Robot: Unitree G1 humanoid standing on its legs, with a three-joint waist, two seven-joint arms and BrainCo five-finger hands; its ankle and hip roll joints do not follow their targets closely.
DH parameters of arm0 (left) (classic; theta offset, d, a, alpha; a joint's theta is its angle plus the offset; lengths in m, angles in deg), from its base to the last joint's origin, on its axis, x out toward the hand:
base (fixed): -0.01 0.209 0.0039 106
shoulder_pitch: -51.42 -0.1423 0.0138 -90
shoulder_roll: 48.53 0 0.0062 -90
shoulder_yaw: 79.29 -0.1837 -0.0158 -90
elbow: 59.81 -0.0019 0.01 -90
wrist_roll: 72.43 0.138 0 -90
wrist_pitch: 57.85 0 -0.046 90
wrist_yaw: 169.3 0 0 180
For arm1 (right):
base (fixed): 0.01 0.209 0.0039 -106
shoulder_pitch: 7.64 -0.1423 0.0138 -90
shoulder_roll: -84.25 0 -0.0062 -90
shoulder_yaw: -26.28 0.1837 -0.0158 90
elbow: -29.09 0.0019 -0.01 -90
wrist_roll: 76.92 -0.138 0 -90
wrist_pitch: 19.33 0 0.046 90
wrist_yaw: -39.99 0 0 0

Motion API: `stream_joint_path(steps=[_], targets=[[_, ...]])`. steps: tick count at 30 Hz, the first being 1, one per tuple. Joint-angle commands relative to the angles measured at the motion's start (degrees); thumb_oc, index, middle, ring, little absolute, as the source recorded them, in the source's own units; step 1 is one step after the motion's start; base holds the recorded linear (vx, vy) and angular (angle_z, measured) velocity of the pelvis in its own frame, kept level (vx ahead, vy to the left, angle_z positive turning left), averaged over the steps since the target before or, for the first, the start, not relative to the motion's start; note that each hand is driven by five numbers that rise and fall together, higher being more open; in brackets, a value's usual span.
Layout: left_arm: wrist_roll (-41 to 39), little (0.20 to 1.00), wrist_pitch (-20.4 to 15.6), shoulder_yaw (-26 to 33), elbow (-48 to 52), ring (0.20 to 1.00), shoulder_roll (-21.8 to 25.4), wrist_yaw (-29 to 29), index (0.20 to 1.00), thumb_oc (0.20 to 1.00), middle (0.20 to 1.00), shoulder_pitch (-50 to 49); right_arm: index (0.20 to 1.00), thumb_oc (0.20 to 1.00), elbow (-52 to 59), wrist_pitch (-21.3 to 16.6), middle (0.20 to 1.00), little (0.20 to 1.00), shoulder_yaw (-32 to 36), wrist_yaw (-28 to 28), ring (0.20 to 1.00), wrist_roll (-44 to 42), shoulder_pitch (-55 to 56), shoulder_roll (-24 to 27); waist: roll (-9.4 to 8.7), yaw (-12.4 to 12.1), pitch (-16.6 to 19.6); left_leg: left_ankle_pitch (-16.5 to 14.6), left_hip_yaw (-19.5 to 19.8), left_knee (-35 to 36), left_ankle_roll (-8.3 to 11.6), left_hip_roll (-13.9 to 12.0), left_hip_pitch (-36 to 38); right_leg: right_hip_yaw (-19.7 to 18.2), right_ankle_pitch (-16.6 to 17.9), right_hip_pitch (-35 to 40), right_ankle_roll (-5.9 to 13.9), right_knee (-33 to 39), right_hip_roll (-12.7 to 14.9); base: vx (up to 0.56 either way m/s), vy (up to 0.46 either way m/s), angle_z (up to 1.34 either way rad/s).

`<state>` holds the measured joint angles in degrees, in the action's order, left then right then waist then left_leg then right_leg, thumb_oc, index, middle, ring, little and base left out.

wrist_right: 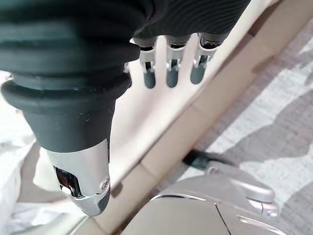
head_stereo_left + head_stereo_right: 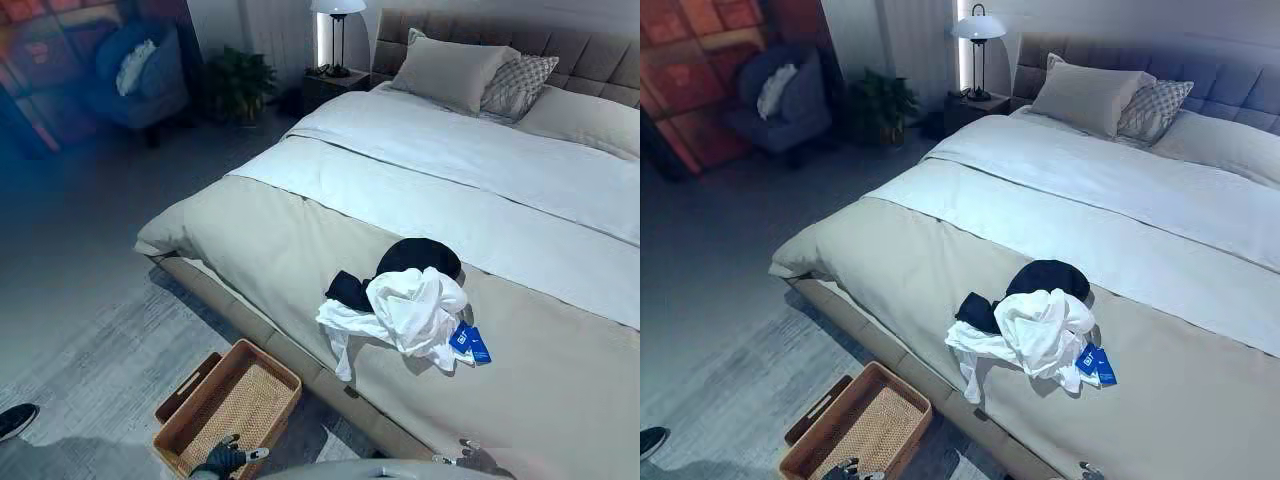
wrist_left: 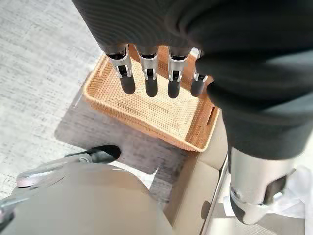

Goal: Pick up clothes into the bucket

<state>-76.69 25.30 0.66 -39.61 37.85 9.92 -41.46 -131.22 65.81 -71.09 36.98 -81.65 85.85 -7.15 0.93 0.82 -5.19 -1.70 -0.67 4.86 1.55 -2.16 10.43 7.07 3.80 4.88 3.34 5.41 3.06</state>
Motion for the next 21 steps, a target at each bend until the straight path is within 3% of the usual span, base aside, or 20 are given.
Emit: stream_joint_path(steps=[1,12,21], targets=[[-1.1,1.0,-0.3,-0.2,-2.7,1.0,0.2,0.0,1.0,1.0,1.0,3.4,1.0,1.0,-2.3,-0.5,1.0,1.0,-1.0,-0.4,1.0,-0.7,-4.1,0.6,-2.61,1.5,-0.6,1.1,-0.5,-0.6,2.37,0.2,-2.8,0.1,-4.6,4.0,4.03,-0.8,2.5,0.12,0.23,-0.2],[-0.7,1.0,-0.1,-0.1,-3.4,1.0,0.2,0.0,1.0,1.0,1.0,3.0,1.0,1.0,-1.9,-0.7,1.0,1.0,-0.4,-1.3,1.0,-0.6,-4.0,0.9,-2.67,1.5,-0.8,0.9,-0.6,-0.5,2.33,0.2,-2.6,0.1,-4.8,4.2,4.09,-0.8,2.7,0.0,0.0,0.0],[-2.0,1.0,-1.0,-0.7,0.1,1.0,0.9,-5.1,1.0,1.0,1.0,3.0,1.0,1.0,16.0,-2.8,1.0,1.0,3.8,-13.5,1.0,2.3,-6.1,5.2,-1.56,1.9,-3.0,1.3,-0.8,-0.9,2.12,0.3,-4.3,0.0,-5.1,1.8,4.53,-2.8,3.1,-0.01,0.014,-0.02]])
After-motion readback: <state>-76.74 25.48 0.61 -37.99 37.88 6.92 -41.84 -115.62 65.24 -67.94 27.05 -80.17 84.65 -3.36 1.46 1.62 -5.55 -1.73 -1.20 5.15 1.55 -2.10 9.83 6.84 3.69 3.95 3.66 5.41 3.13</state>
